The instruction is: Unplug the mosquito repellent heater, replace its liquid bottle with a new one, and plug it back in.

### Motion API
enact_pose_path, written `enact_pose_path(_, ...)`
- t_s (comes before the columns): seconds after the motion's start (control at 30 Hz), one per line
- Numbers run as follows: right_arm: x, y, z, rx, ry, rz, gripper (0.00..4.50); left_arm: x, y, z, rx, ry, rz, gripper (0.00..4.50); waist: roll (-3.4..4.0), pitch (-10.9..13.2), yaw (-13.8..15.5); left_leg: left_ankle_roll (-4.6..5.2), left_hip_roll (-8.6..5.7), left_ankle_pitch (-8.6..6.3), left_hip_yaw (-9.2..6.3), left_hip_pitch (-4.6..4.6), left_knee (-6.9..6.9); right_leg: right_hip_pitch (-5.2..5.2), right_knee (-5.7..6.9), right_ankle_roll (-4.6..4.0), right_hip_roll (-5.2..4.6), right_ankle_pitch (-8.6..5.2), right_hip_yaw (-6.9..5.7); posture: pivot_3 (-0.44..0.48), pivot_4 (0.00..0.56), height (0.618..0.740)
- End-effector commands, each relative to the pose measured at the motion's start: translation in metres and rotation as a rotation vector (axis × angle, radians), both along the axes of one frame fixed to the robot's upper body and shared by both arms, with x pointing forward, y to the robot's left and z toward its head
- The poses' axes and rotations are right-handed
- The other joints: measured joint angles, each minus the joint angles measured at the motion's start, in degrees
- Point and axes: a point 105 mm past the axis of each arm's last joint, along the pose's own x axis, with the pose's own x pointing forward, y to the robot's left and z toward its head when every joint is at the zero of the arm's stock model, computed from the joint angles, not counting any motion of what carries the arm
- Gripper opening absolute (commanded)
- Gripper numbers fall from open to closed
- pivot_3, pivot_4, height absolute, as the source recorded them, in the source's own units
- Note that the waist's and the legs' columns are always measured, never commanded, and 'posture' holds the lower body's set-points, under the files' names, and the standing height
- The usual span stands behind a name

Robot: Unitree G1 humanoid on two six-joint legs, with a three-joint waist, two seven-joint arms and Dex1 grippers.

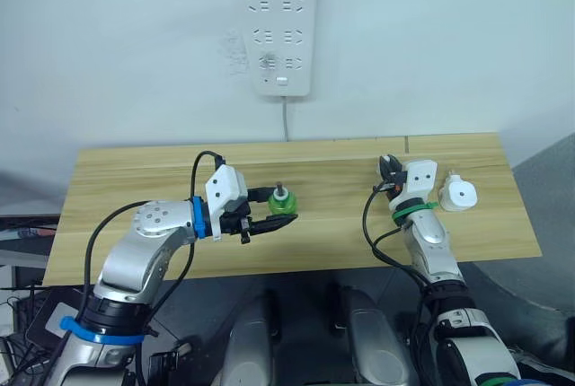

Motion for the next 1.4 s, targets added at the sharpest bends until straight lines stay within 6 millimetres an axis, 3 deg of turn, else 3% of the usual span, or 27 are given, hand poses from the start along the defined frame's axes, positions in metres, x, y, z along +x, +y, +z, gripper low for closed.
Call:
enact_pose_path(0.03, 0.0, 0.002, 0.003, 0.025, -0.034, 0.009, 0.26, -0.005, 0.0, 0.01, -0.011, -0.026, -0.016, 2.24, 0.04, 0.3, 0.0, 0.0, 0.0, 0.0, 0.02, 0.0, -0.03, -0.01, -0.02, 0.0, -0.01, 0.0, 0.01, -0.083, 0.492, 0.74)
enact_pose_path(0.37, -0.002, 0.014, -0.016, 0.011, 0.021, 0.045, 0.26, -0.009, 0.001, 0.01, -0.005, -0.017, -0.01, 2.24, 0.09, 1.0, 0.2, -0.01, 0.01, 0.0, 0.05, 0.01, -0.07, -0.02, -0.04, 0.01, -0.02, -0.02, 0.0, -0.065, 0.497, 0.74)
enact_pose_path(0.4, -0.003, 0.014, -0.016, 0.008, 0.019, 0.044, 1.01, -0.009, 0.001, 0.01, -0.005, -0.017, -0.009, 2.24, 0.09, 1.0, 0.2, -0.01, 0.01, 0.0, 0.04, 0.01, -0.08, -0.02, -0.04, 0.01, -0.02, -0.02, 0.0, -0.065, 0.497, 0.74)
enact_pose_path(0.53, -0.006, 0.02, -0.002, -0.035, -0.047, 0.09, 2.26, -0.01, 0.003, 0.009, -0.003, -0.015, -0.003, 2.24, 0.11, 1.1, 0.3, -0.01, 0.01, 0.0, 0.07, 0.01, -0.11, -0.05, -0.06, 0.02, -0.02, -0.03, 0.03, -0.067, 0.492, 0.74)
enact_pose_path(0.7, -0.017, 0.032, 0.031, -0.087, -0.158, 0.182, 2.26, -0.006, 0.002, 0.006, -0.013, -0.022, 0.009, 2.24, 0.12, 1.1, 0.3, -0.03, 0.01, 0.0, 0.14, -0.06, -0.22, -0.22, -0.06, 0.22, -0.02, -0.15, 0.09, -0.087, 0.468, 0.74)
enact_pose_path(0.8, -0.027, 0.047, 0.063, -0.119, -0.222, 0.295, 2.26, 0.0, -0.001, 0.004, -0.033, -0.039, 0.018, 2.24, 0.12, 1.1, 0.4, -0.04, 0.01, 0.01, 0.18, -0.08, -0.28, -0.26, -0.06, 0.24, -0.03, -0.16, 0.12, -0.112, 0.443, 0.74)
enact_pose_path(0.93, -0.053, 0.084, 0.091, -0.122, -0.103, 0.675, 2.26, 0.007, -0.007, 0.005, -0.057, -0.073, 0.021, 2.24, 0.09, 1.0, 0.4, -0.08, 0.01, 0.03, 0.18, -0.3, -0.27, -0.51, -0.05, 0.2, -0.02, -0.13, 0.11, -0.137, 0.411, 0.74)
enact_pose_path(1.0, -0.068, 0.09, 0.102, -0.094, 0.015, 0.856, 2.26, 0.011, -0.008, 0.006, -0.067, -0.092, 0.021, 2.24, 0.07, 1.0, 0.4, -0.07, 0.01, 0.03, 0.15, -0.35, -0.25, -0.53, -0.05, 0.07, -0.03, -0.05, 0.06, -0.143, 0.402, 0.74)
enact_pose_path(1.2, -0.105, 0.093, 0.111, -0.135, 0.208, 1.139, 2.26, 0.017, -0.014, 0.006, -0.074, -0.145, 0.005, 2.24, -0.09, 0.8, 0.4, -0.06, 0.0, 0.03, -0.02, -0.54, -0.2, -0.56, -0.11, 0.06, -0.04, -0.04, -0.11, -0.152, 0.348, 0.74)
enact_pose_path(1.4, -0.101, 0.114, 0.097, -0.214, 0.191, 1.101, 2.26, 0.018, -0.022, 0.011, -0.097, -0.17, -0.009, 2.24, -0.58, 0.2, 0.1, -0.06, -0.01, 0.03, -0.1, -0.88, -0.04, -0.82, -0.05, 0.08, -0.04, -0.03, -0.22, -0.14, 0.323, 0.74)
